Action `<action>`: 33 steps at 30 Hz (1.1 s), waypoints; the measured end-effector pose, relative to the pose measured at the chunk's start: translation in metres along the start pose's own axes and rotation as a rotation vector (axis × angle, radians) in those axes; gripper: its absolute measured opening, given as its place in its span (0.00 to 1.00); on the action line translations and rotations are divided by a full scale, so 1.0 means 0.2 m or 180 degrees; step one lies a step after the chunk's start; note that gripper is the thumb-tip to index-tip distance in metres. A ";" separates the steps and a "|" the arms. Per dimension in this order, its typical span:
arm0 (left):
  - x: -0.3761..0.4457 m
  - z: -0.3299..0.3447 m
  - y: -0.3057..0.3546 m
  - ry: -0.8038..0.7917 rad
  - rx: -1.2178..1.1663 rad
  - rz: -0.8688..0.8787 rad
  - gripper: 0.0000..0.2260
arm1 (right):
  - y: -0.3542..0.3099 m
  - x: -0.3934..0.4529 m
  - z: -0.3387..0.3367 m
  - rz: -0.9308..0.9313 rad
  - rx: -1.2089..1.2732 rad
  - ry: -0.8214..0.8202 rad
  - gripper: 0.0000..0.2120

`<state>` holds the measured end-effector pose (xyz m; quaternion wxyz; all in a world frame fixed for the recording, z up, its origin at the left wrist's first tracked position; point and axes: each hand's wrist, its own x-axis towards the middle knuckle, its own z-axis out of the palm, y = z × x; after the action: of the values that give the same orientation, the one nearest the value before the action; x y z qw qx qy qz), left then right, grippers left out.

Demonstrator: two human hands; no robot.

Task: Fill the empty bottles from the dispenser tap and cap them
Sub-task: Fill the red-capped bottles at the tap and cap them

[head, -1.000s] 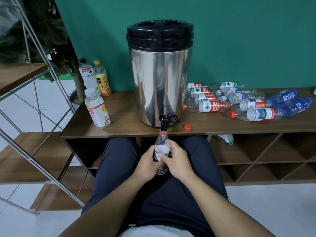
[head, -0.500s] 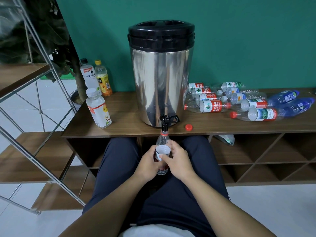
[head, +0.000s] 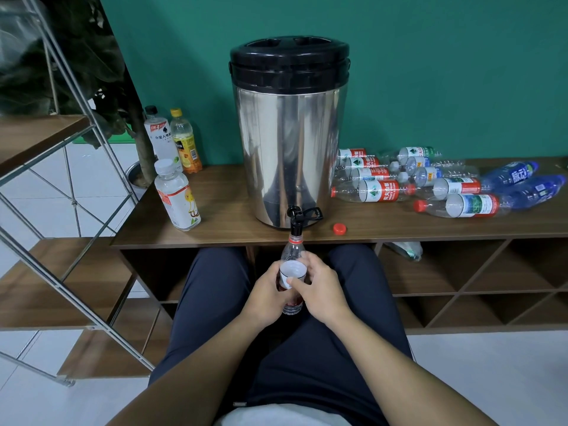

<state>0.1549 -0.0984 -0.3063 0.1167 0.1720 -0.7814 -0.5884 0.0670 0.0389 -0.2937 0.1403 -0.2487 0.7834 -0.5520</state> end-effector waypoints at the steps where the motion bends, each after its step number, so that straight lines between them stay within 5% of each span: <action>1: 0.00 0.00 0.00 -0.0002 -0.0005 -0.0006 0.22 | 0.00 0.00 0.00 -0.0004 -0.0009 -0.0010 0.27; 33: -0.01 0.00 0.01 0.0000 -0.0032 0.0001 0.23 | -0.03 -0.02 -0.01 -0.0069 0.0043 0.0096 0.30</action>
<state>0.1562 -0.0970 -0.3039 0.1176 0.1713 -0.7784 -0.5924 0.0716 0.0407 -0.2868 0.1242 -0.2479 0.7789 -0.5625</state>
